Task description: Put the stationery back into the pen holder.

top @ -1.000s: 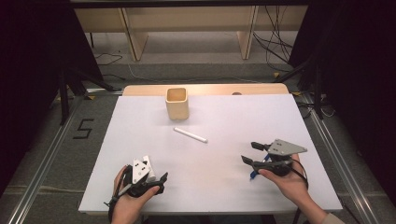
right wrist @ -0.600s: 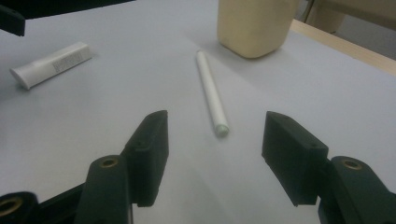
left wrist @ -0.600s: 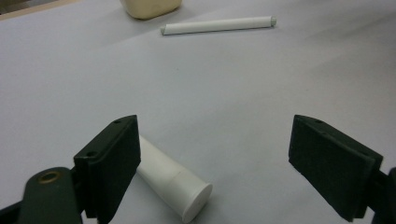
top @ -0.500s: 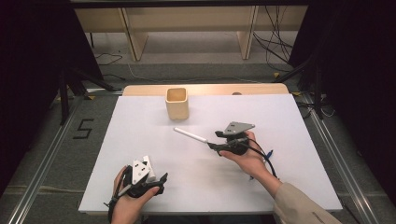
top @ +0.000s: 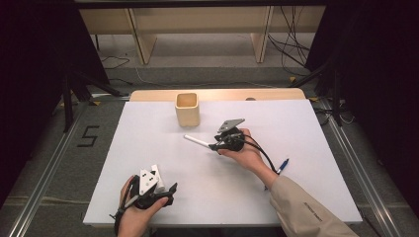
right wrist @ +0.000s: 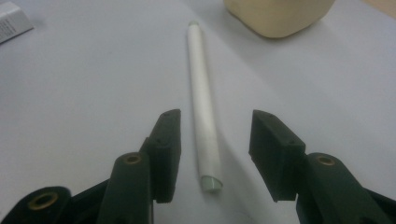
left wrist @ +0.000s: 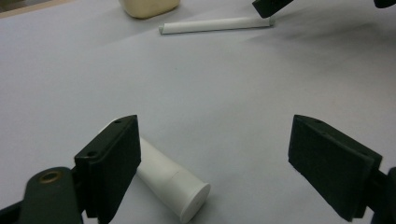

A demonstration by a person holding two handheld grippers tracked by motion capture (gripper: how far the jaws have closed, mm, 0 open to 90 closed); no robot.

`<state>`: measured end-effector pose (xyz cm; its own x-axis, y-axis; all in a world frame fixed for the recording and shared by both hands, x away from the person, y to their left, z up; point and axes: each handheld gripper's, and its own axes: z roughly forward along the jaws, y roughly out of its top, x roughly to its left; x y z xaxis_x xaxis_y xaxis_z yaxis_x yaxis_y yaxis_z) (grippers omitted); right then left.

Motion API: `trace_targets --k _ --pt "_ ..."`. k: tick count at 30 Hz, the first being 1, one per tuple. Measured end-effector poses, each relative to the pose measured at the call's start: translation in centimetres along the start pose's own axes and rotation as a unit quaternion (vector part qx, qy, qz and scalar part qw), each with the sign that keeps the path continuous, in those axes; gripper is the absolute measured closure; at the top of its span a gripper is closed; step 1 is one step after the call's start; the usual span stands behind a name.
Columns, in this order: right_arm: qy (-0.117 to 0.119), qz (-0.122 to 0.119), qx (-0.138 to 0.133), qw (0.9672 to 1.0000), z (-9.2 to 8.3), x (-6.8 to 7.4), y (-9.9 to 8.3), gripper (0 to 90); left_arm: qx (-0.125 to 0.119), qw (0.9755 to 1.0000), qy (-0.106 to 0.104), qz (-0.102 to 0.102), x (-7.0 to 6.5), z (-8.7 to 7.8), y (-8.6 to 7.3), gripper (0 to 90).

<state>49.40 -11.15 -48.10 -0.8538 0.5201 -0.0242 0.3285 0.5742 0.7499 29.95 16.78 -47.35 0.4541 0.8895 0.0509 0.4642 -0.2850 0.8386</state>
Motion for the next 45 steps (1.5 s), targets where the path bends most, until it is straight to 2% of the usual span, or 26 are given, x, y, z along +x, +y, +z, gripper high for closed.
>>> trace_targets --k 7,21,45 --pt "0.01 -0.006 0.014 0.9998 0.8 0.0 -0.4 59.0 -0.001 1.0 0.0 0.0 0.0 0.0 0.0 17.1" --pt "0.02 -0.009 0.019 0.9996 1.3 -0.2 -0.7 65.1 -0.001 1.0 -0.001 0.0 0.0 0.1 0.0 17.3" --pt "0.021 -0.01 0.02 0.9995 1.6 -0.5 -0.4 69.9 -0.002 1.0 0.0 0.0 0.0 0.1 0.0 17.7"
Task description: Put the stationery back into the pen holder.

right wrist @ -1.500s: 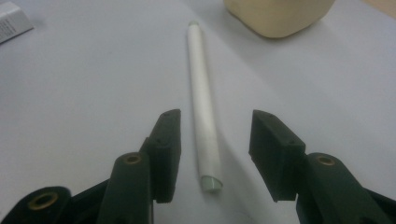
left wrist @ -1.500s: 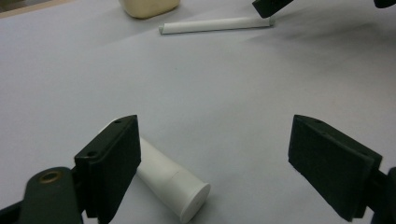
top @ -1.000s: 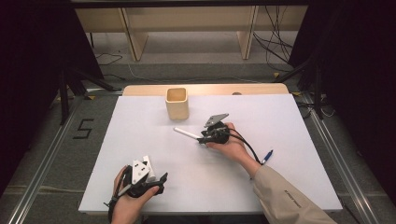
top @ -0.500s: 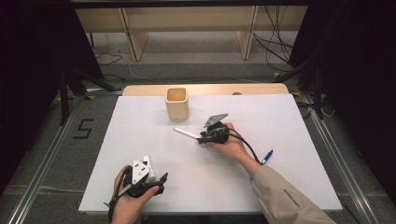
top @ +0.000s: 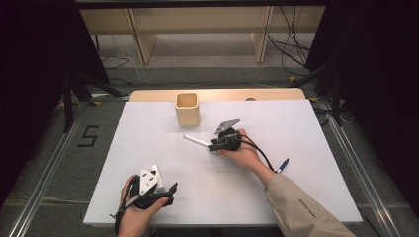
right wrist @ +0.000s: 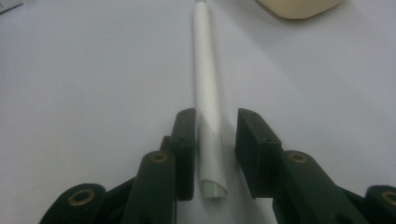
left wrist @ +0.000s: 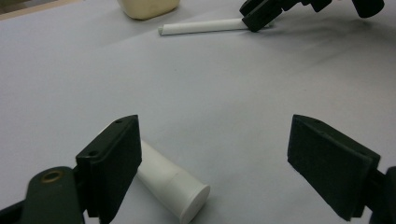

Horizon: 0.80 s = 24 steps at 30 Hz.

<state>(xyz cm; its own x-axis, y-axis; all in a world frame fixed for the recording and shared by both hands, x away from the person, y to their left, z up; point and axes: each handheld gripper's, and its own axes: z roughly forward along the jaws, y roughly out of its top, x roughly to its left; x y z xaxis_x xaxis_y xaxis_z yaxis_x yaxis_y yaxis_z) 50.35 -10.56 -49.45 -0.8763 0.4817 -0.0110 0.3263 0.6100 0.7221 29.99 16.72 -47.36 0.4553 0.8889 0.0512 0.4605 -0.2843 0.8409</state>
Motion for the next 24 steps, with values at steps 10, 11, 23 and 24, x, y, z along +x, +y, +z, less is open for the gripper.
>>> trace_targets --k 10,11,23,24 --pt "0.004 0.0 -0.001 1.0 0.01 -0.03 -0.06 74.5 0.001 1.0 0.0 0.001 0.0 0.0 0.0 17.8" --pt "0.004 0.0 -0.001 1.0 0.01 -0.03 -0.05 74.6 0.001 1.0 0.0 0.001 -0.01 -0.01 0.0 17.8" --pt "0.009 0.003 0.004 0.9999 -0.01 -0.05 0.03 78.2 0.001 1.0 0.002 0.002 0.02 -0.02 0.0 17.8" --pt "0.01 0.003 0.004 0.9999 -0.01 -0.05 0.03 78.3 0.001 1.0 0.002 0.002 0.02 -0.03 0.01 17.8"
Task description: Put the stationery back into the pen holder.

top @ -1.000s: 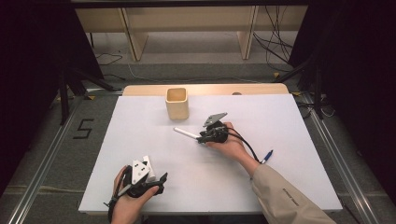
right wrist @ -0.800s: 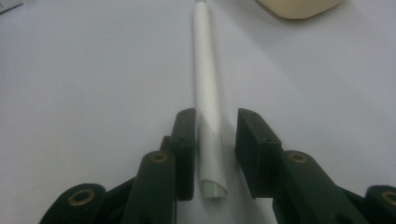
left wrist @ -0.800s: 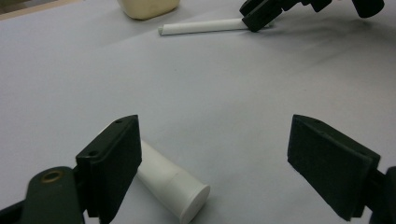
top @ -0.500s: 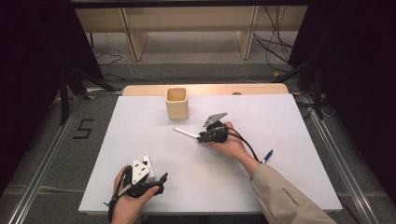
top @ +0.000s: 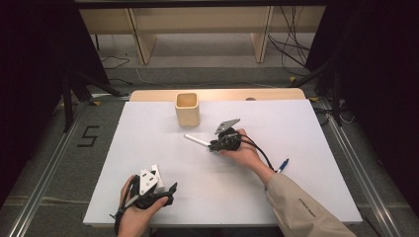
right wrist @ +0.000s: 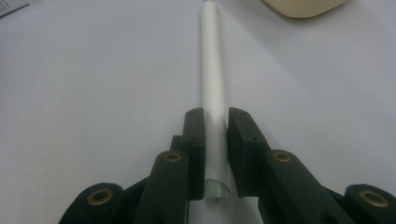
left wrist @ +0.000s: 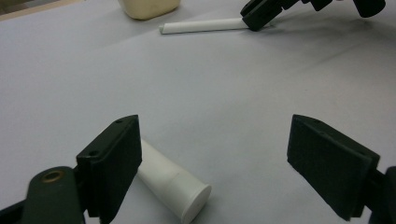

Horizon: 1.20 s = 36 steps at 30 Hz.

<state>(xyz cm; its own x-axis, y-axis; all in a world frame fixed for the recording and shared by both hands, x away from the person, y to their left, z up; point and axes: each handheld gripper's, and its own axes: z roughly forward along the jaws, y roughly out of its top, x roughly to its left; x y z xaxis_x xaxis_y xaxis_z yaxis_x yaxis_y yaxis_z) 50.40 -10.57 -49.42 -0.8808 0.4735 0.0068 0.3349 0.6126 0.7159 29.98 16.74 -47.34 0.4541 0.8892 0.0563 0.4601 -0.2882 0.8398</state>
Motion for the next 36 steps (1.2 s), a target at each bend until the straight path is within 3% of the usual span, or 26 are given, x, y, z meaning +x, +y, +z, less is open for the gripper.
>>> trace_targets --k 17,29,36 --pt "0.003 -0.003 0.002 1.0 -0.1 0.0 0.1 78.8 0.0 1.0 0.001 0.0 0.0 0.0 0.0 18.1" --pt "0.011 -0.007 -0.024 0.9996 -1.1 0.6 0.6 78.9 -0.003 1.0 0.002 -0.003 0.0 -0.1 0.0 18.7" --pt "0.014 0.007 -0.028 0.9995 -1.1 0.6 0.6 79.0 -0.004 1.0 0.002 -0.002 0.1 -0.2 0.0 18.8"
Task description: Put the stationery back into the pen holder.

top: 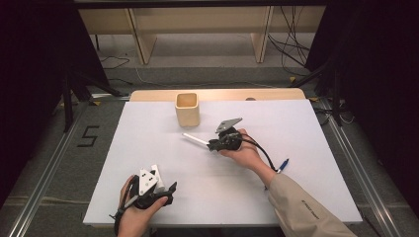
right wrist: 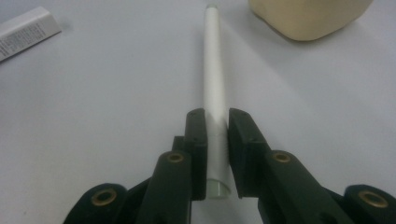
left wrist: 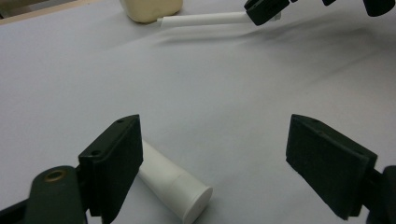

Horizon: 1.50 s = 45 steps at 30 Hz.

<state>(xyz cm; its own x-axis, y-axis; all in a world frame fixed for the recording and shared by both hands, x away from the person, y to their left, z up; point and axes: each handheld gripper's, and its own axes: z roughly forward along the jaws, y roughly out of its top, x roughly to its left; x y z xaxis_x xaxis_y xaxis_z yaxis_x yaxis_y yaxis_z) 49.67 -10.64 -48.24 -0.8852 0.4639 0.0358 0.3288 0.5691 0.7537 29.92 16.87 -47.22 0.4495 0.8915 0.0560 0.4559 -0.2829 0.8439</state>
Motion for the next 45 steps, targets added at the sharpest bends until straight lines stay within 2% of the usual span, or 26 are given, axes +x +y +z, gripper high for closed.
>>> trace_targets --k 6,8,10,15,20,25,27,28,31,32,34,36,41,45 --pt "0.002 0.001 -0.022 0.9998 -0.7 0.4 0.3 79.0 -0.01 0.9999 0.002 -0.01 0.1 -0.1 0.1 20.0" --pt "0.002 -0.002 -0.031 0.9995 -1.3 0.8 0.3 79.0 -0.018 0.9997 0.002 -0.017 0.2 -0.2 0.2 20.5" --pt "0.005 0.0 -0.044 0.999 -1.9 1.2 0.0 79.0 -0.028 0.9991 -0.002 -0.033 0.2 -0.1 0.4 21.6" --pt "0.013 -0.005 -0.066 0.9977 -3.8 2.6 -1.2 79.0 -0.045 0.9968 -0.023 -0.061 -0.1 0.3 1.3 25.8" --pt "0.025 0.008 -0.09 0.9955 -5.7 4.4 -2.3 78.9 -0.051 0.9939 -0.051 -0.084 -0.6 1.8 2.6 27.2" --pt "0.034 0.0 -0.107 0.9936 -7.1 6.3 -2.8 78.9 -0.053 0.9895 -0.069 -0.116 -0.8 3.8 4.0 27.8" --pt "0.035 -0.004 -0.112 0.9931 -7.5 6.8 -3.0 78.9 -0.05 0.987 -0.079 -0.13 -0.9 4.5 4.3 27.8" --pt "0.036 -0.001 -0.115 0.9927 -7.6 7.1 -3.0 78.9 -0.052 0.9849 -0.085 -0.141 -1.1 4.8 4.5 27.8" --pt "0.038 -0.005 -0.117 0.9924 -7.8 7.5 -3.2 78.9 -0.054 0.9815 -0.101 -0.154 -1.5 5.4 4.8 27.9" --pt "0.038 -0.008 -0.115 0.9926 -7.8 7.5 -3.3 78.9 -0.056 0.9808 -0.104 -0.155 -1.6 5.5 4.9 27.8" --pt "0.038 -0.011 -0.114 0.9926 -7.8 7.7 -3.4 78.9 -0.063 0.9776 -0.113 -0.166 -1.8 5.6 5.1 28.1" --pt "0.04 -0.012 -0.114 0.9926 -7.8 7.8 -3.4 78.9 -0.069 0.9754 -0.118 -0.173 -1.8 5.6 5.3 28.4" --pt "0.041 -0.012 -0.119 0.992 -7.8 8.0 -3.3 78.9 -0.075 0.9719 -0.125 -0.185 -1.6 5.7 5.5 30.3" --pt "0.04 -0.014 -0.122 0.9916 -7.8 8.1 -3.3 78.9 -0.082 0.9672 -0.13 -0.202 -1.4 5.8 5.4 32.8"
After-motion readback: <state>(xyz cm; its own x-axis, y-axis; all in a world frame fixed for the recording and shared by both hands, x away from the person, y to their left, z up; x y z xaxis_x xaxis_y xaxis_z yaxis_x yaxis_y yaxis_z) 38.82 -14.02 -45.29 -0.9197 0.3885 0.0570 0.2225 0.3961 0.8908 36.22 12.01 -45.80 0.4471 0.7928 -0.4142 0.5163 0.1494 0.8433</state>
